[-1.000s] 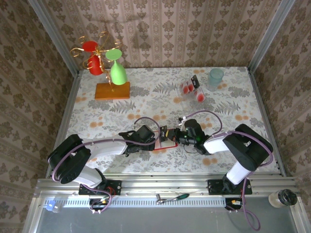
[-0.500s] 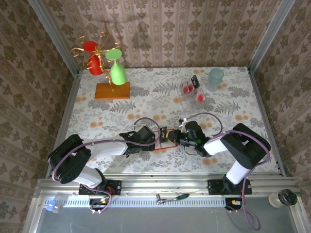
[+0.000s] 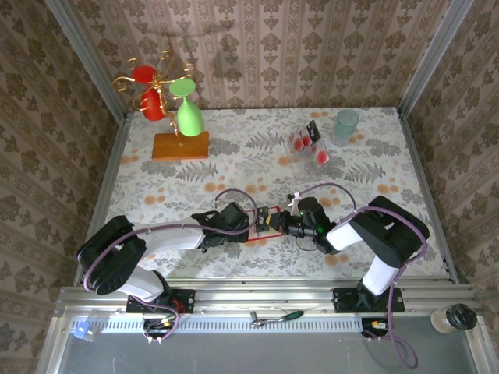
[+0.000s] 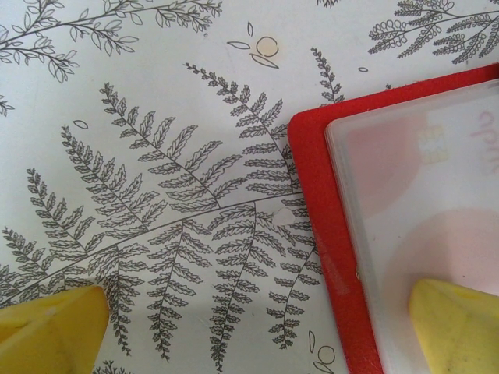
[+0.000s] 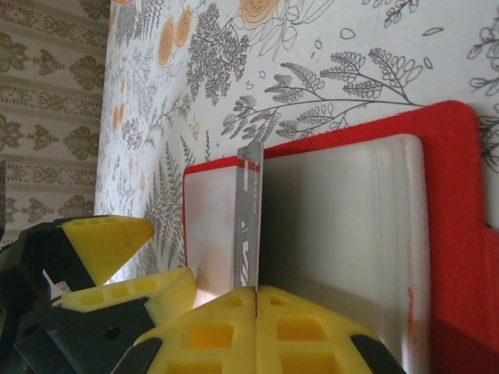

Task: Put the credit cards into the card holder

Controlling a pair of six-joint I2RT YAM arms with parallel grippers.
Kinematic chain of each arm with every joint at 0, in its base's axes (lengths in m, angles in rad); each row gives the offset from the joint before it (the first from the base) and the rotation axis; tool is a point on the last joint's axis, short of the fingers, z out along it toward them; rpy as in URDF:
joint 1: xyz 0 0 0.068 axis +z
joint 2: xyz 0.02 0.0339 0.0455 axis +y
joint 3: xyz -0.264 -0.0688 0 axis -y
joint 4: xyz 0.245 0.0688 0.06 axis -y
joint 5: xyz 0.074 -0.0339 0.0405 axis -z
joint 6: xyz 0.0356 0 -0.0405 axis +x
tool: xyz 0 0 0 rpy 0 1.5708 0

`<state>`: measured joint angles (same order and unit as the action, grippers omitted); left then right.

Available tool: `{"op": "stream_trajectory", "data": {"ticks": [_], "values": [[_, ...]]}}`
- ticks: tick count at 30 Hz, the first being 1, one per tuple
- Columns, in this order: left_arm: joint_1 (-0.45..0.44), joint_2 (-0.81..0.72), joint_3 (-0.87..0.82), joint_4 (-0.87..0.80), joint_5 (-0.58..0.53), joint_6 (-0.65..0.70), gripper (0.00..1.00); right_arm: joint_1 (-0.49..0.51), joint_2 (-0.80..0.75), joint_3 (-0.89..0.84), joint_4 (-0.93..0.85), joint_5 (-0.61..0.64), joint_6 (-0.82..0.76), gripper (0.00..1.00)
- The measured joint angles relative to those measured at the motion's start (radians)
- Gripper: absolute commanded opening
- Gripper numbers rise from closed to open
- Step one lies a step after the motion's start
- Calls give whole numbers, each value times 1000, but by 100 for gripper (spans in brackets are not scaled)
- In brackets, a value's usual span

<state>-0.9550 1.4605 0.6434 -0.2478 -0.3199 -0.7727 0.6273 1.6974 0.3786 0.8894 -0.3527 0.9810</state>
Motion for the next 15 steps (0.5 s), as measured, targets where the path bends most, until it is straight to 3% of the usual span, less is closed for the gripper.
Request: {"op": "stream_trajectory", "data": {"ticks": [15], "values": [[0,0,0,0,-3,0,100,0,0,-18,2,-15,-1,0]]}}
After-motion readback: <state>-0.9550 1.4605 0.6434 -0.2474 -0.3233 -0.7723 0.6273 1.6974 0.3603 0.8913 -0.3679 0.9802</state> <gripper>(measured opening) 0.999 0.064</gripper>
